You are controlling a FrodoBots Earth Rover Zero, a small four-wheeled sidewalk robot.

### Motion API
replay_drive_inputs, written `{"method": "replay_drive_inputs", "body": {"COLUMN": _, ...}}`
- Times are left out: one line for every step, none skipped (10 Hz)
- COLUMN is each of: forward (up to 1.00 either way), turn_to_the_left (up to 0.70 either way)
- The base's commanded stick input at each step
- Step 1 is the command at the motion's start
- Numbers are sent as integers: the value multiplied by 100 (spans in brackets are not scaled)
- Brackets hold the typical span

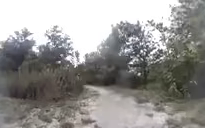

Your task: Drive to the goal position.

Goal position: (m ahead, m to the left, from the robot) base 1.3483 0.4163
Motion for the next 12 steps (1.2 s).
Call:
{"method": "replay_drive_inputs", "body": {"forward": 85, "turn_to_the_left": 0}}
{"method": "replay_drive_inputs", "body": {"forward": 85, "turn_to_the_left": 0}}
{"method": "replay_drive_inputs", "body": {"forward": 85, "turn_to_the_left": 0}}
{"method": "replay_drive_inputs", "body": {"forward": 85, "turn_to_the_left": 0}}
{"method": "replay_drive_inputs", "body": {"forward": 85, "turn_to_the_left": 0}}
{"method": "replay_drive_inputs", "body": {"forward": 85, "turn_to_the_left": 0}}
{"method": "replay_drive_inputs", "body": {"forward": 85, "turn_to_the_left": 0}}
{"method": "replay_drive_inputs", "body": {"forward": 85, "turn_to_the_left": 0}}
{"method": "replay_drive_inputs", "body": {"forward": 85, "turn_to_the_left": 0}}
{"method": "replay_drive_inputs", "body": {"forward": 85, "turn_to_the_left": 0}}
{"method": "replay_drive_inputs", "body": {"forward": 85, "turn_to_the_left": 0}}
{"method": "replay_drive_inputs", "body": {"forward": 85, "turn_to_the_left": 10}}
